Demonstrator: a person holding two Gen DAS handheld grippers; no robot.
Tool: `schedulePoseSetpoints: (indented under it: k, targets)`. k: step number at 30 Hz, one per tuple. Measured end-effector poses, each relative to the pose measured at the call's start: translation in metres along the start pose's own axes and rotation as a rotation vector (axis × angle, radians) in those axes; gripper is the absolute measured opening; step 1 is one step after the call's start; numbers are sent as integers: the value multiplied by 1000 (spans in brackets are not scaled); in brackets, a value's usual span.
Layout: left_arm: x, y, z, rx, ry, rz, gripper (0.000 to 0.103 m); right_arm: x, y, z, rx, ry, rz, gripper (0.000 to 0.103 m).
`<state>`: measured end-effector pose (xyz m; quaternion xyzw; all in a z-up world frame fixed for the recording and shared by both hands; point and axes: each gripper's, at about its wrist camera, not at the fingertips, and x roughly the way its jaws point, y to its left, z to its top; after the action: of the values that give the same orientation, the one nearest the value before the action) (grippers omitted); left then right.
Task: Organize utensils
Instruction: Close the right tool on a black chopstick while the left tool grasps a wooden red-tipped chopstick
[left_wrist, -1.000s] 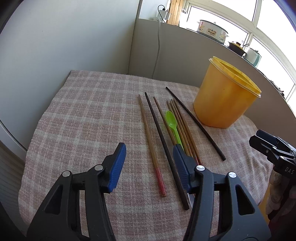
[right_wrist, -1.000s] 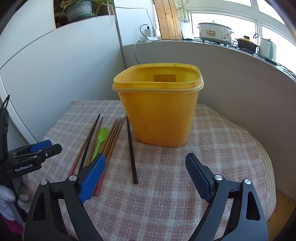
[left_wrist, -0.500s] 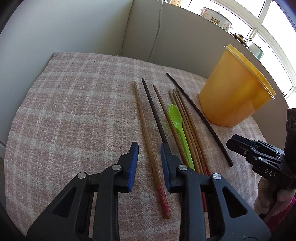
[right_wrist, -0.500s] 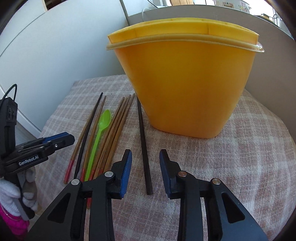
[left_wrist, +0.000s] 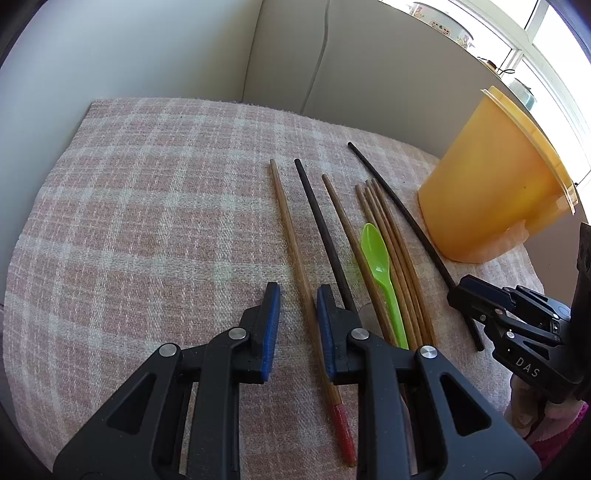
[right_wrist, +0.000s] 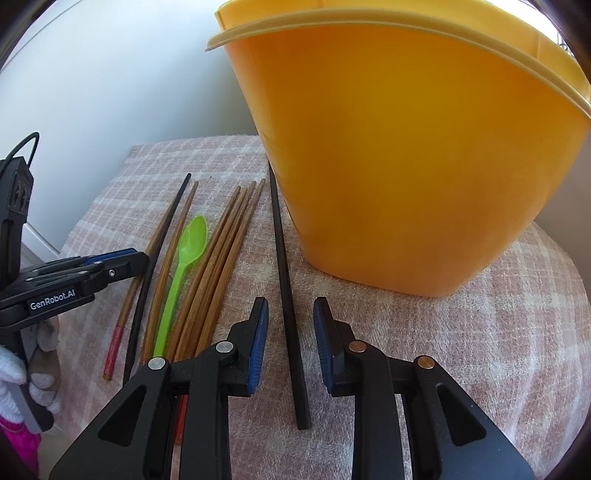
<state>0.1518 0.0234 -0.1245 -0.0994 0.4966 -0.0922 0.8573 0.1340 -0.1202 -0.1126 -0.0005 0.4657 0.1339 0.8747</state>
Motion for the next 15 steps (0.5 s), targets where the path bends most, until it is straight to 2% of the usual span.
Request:
schedulePoseSetpoints:
  k: [4,7,9,15]
  targets:
    - [4,0,7,7,4,-4,19,6,8,0,-23,9,-14,22]
    - [10,3,19,9,8,-13,10,11,16,0,-46,15,-28,9]
    - [11,11,25,-9,19,-39,9,12,17,0,-47,19,-23,6]
    - [4,38,35,-51,9,-57,4,5,14,-2,-5,16,41,5]
